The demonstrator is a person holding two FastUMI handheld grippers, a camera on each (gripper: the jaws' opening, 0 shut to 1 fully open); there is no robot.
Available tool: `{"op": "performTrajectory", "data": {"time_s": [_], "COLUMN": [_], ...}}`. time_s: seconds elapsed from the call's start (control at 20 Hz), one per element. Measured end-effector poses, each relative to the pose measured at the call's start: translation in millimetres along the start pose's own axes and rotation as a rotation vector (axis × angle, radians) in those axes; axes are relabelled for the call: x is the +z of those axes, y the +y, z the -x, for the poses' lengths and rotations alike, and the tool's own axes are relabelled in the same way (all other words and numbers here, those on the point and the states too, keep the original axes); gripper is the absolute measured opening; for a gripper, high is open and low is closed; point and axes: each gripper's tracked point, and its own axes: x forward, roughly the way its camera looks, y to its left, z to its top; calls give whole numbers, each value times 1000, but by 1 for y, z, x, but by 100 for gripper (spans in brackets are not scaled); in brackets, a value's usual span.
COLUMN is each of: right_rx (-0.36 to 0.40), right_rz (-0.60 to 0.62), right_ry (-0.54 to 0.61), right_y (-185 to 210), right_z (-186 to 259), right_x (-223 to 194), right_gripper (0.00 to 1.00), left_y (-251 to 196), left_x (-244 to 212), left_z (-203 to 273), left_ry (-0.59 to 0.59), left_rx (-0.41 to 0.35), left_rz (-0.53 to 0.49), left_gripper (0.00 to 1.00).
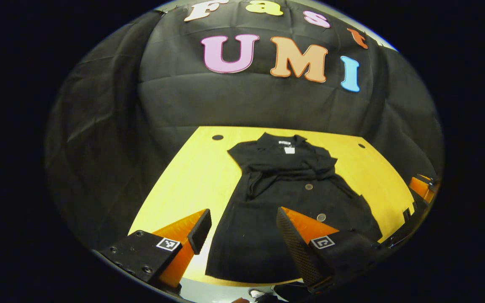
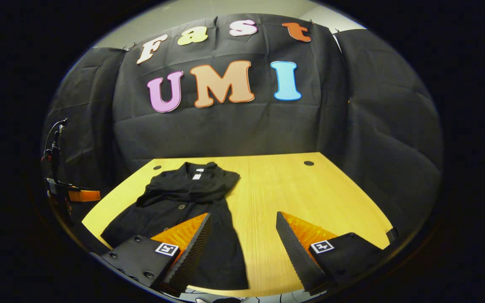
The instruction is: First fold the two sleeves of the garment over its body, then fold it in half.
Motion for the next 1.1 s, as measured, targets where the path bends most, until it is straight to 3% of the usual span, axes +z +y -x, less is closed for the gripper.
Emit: {"op": "performTrajectory", "data": {"time_s": [0.55,0.6,0.65,1.1], "right_rx": [-11,-11,-15,-2], "right_rz": [43,43,50,115], "right_ry": [284,311,328,464], "right_y": [9,11,11,18], "right_z": [-16,-18,-20,-30], "right_x": [-114,-122,-127,-171], "right_gripper": [94,98,94,94], "left_y": [23,24,24,32], "left_x": [-97,-102,-106,-145], "left_z": [-19,-20,-22,-28], "left_ry": [193,203,210,295], "left_rx": [42,45,48,65], "left_rz": [32,36,41,49], "left_gripper": [97,97,97,94]}}
